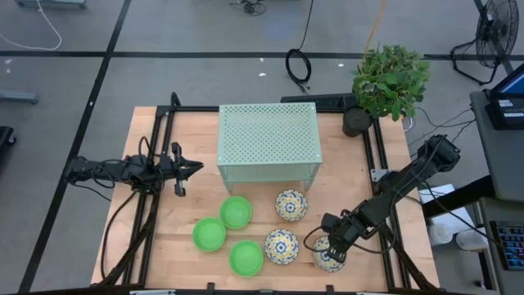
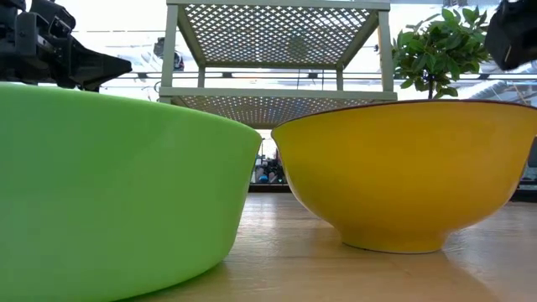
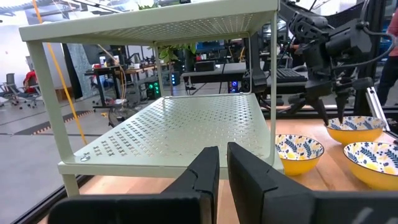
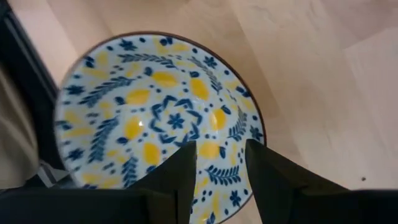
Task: Pick & Place Mini bowls
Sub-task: Put the bottom right yellow patterned bowl on the shelf
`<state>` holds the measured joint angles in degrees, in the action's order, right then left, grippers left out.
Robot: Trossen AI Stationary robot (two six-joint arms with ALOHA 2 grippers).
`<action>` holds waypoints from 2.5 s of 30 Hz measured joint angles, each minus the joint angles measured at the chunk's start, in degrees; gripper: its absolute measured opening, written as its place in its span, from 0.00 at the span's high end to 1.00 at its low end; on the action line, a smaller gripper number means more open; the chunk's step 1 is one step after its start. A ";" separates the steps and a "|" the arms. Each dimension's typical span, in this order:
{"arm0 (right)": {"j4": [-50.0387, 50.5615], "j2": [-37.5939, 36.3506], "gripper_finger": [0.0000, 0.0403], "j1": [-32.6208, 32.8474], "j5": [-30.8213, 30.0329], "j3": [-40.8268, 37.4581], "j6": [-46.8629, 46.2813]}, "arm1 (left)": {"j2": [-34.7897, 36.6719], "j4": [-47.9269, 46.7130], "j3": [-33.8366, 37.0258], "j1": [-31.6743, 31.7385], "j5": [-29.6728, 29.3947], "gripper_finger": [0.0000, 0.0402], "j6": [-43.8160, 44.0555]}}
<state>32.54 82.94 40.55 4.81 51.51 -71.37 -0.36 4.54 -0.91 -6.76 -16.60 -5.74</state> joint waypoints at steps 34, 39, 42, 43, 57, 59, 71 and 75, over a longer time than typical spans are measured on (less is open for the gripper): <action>2.28 -8.49 0.69 -1.74 -3.43 -0.62 3.53 | 0.00 0.00 0.00 -0.02 0.00 0.91 0.00; 1.30 -8.28 0.69 -1.74 -3.29 -1.98 2.97 | 0.00 0.00 0.00 0.00 0.02 0.91 0.00; -0.26 -8.28 0.69 -1.71 -3.18 -3.42 1.13 | 0.00 0.00 0.00 0.00 0.00 0.91 0.00; -1.07 -8.28 0.69 -1.56 -3.06 -3.97 0.41 | 0.00 0.00 0.00 0.00 0.00 0.91 0.00; -4.23 -8.28 0.69 1.67 -1.85 -7.27 -4.49 | 0.00 0.00 0.00 -0.02 0.00 0.91 0.00; -4.86 -8.28 0.69 1.67 -1.83 -7.71 -4.50 | 0.00 0.00 0.00 -0.02 0.00 0.91 0.00; -9.45 -4.58 0.69 1.64 -1.80 -8.36 -4.18 | 0.00 0.00 -0.02 -0.02 0.00 0.91 0.00; -9.38 -2.69 0.69 1.56 -1.70 -8.36 -4.14 | -0.02 0.00 -0.02 -0.01 0.00 0.91 0.00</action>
<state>23.15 80.24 42.10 3.11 43.16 -75.52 -0.38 4.54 -0.93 -6.78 -16.60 -5.74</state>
